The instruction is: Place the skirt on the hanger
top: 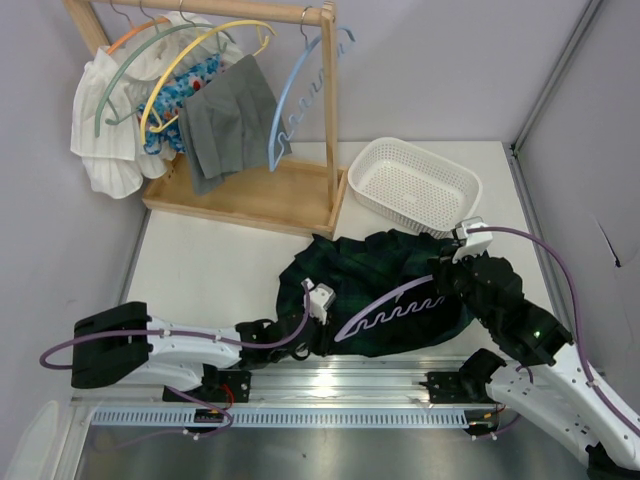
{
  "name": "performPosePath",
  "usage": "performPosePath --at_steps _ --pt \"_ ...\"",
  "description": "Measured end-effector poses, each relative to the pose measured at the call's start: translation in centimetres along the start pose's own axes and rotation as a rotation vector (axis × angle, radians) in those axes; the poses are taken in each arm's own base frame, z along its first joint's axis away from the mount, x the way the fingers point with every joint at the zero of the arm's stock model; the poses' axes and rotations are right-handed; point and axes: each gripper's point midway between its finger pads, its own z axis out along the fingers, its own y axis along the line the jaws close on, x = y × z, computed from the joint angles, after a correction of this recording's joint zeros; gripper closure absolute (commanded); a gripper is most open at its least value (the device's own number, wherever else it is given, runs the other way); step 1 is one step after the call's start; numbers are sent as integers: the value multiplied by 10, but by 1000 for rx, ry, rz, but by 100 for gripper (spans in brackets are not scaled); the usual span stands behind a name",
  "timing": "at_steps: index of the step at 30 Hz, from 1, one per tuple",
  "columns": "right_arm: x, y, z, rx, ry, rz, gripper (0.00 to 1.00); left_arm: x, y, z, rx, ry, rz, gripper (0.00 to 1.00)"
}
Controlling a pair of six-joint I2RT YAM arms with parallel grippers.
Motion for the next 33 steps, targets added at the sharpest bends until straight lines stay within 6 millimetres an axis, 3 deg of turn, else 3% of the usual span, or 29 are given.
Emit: performPosePath --at_steps 1,3,7,13,17,21,27,33 --pt "0 0 0 0 1 -2 100 -3 0 1 -2 -12 -3 83" --pt "0 0 0 1 2 -11 100 -7 0 1 -10 -27 -3 92" --pt "4 -2 5 7 23 -52 100 -20 -6 0 -32 -26 -18 100" --pt "5 -3 19 33 67 -125 100 -81 -24 -22 -15 -38 -156 100" --pt "-3 -5 28 63 51 -150 100 -111 -11 -49 8 -45 -272 100" --pt "-22 -10 37 117 -5 -154 100 -128 5 -70 -21 30 -340 100" --pt "-63 -20 47 242 -139 -108 100 -156 -20 -91 41 136 -303 100" --pt "-85 -26 58 333 -199 -111 100 -152 -11 -104 54 212 -337 99"
